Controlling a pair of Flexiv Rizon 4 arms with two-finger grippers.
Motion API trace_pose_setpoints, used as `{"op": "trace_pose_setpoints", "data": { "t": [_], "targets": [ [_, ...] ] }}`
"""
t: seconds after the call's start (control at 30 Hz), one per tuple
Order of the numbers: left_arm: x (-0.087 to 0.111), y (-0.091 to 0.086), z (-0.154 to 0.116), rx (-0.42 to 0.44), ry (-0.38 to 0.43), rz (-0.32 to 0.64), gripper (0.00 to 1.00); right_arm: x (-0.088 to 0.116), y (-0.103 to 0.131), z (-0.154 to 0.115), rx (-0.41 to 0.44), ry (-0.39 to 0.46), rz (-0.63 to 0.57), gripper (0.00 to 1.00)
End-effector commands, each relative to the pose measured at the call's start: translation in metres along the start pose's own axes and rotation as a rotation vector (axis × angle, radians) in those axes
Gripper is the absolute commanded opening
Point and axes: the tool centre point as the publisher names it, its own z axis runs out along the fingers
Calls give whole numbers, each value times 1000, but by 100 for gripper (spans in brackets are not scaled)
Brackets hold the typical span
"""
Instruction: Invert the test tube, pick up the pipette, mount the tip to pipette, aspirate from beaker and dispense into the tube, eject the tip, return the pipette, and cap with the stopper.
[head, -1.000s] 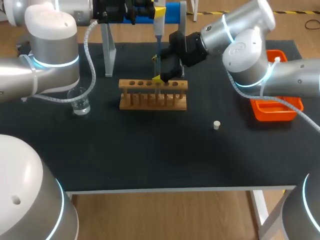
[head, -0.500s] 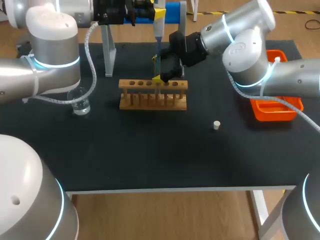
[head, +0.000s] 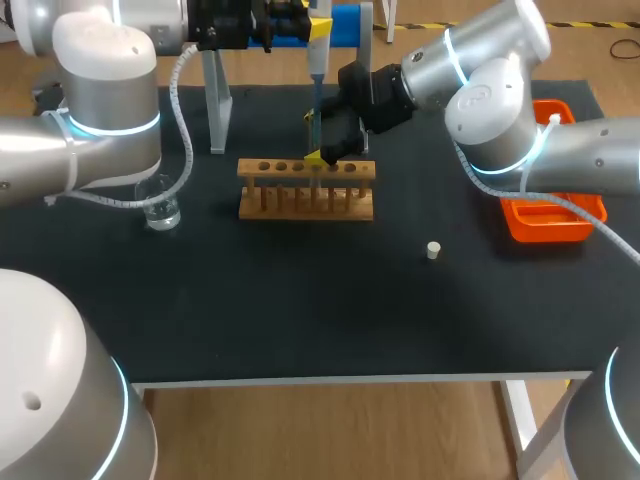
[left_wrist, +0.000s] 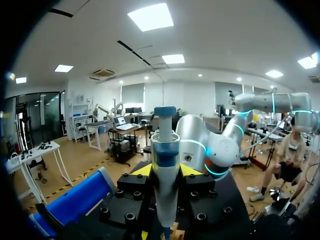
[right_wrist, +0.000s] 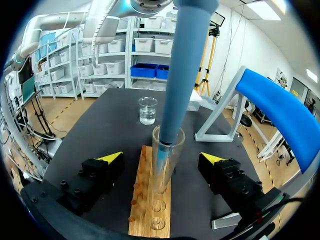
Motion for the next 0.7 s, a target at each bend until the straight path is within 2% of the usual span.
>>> {"op": "trace_pose_setpoints", "data": {
  "t": [0.03, 0.13, 0.5, 0.63, 0.7],
  "targets": [
    [-1, -1, 0, -1, 0, 0, 0, -1, 0, -1, 3, 4, 1, 100],
    [-1, -1, 0, -1, 0, 0, 0, -1, 0, -1, 3, 4, 1, 100],
    [-1, -1, 0, -1, 0, 0, 0, 16, 1, -34, 23, -34, -61, 100],
    [-1, -1, 0, -1, 0, 0, 0, 21, -1, -52, 39, -52, -72, 100],
    [-1, -1, 0, -1, 0, 0, 0, 23, -3, -66, 18, -62, -65, 100]
  ]
}}
